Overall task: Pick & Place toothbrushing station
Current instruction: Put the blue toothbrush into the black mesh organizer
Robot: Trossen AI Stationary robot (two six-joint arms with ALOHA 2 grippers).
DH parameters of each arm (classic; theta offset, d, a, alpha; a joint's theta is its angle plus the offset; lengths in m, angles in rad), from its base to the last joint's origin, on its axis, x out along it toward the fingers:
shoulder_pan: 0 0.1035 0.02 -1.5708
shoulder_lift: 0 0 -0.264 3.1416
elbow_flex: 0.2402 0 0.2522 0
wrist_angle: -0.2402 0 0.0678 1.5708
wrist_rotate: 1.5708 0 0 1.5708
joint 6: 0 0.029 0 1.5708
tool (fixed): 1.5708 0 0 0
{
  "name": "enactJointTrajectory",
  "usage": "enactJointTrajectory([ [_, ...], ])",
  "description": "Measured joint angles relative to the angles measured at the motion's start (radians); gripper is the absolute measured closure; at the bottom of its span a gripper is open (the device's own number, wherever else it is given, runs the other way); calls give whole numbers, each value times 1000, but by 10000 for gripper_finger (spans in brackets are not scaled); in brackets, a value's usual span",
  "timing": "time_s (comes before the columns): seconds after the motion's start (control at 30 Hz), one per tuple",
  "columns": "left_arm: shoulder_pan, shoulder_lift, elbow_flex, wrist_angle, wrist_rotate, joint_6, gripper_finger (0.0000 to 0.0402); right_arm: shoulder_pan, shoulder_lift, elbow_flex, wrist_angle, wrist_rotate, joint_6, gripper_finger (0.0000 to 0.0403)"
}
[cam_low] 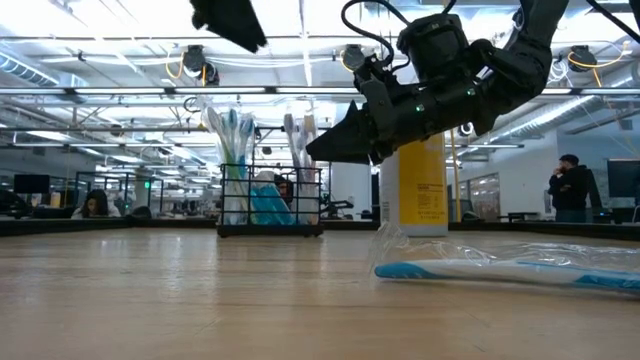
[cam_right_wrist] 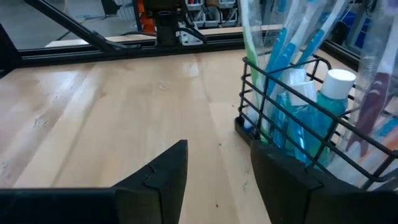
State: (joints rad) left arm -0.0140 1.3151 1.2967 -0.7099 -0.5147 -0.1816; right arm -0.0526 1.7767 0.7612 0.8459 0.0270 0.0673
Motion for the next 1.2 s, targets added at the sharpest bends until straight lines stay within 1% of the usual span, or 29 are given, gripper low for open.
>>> enactJointTrajectory([
  [0.07, -13, -33, -27, 7, -3, -11, 218, 13, 0, 0, 2, -1, -1, 232],
  [0.17, -33, -99, -111, 27, -7, -19, 218, 36, 0, 0, 23, -2, -6, 232],
  [0.33, -65, -192, -302, 185, 0, -29, 218, 90, 0, 11, 93, 0, -2, 232],
  [0.43, -75, -221, -376, 302, 1, -18, 218, 156, 0, 73, 52, 0, -48, 232],
  [0.5, -80, -233, -407, 305, 2, -15, 218, 212, 0, 149, -29, 25, -111, 232],
  [0.53, -81, -235, -415, 307, 2, -19, 218, 242, 0, 195, -94, 56, -139, 232],
  [0.6, -81, -238, -419, 324, 1, -31, 218, 307, 0, 292, -273, 140, -160, 232],
  [0.67, -83, -237, -425, 315, 1, -33, 218, 372, 0, 376, -484, 238, -131, 232],
  [0.7, -86, -236, -426, 315, 1, -34, 218, 403, 0, 407, -581, 282, -94, 232],
  [0.77, -88, -237, -426, 322, 1, -30, 218, 458, 0, 436, -708, 334, 25, 232],
  [0.93, -90, -236, -425, 323, 14, -57, 218, 579, -21, 436, -864, 337, 466, 232],
  [1.0, -90, -237, -425, 324, 29, -75, 218, 620, -36, 440, -910, 310, 643, 232],
  [1.1, -101, -237, -425, 324, 42, -91, 218, 687, -62, 435, -1049, 249, 898, 232],
  [1.13, -107, -237, -425, 325, 43, -91, 218, 703, -63, 435, -1073, 222, 959, 232],
  [1.2, -122, -237, -425, 327, 44, -94, 218, 741, -70, 436, -1125, 202, 1013, 232],
])
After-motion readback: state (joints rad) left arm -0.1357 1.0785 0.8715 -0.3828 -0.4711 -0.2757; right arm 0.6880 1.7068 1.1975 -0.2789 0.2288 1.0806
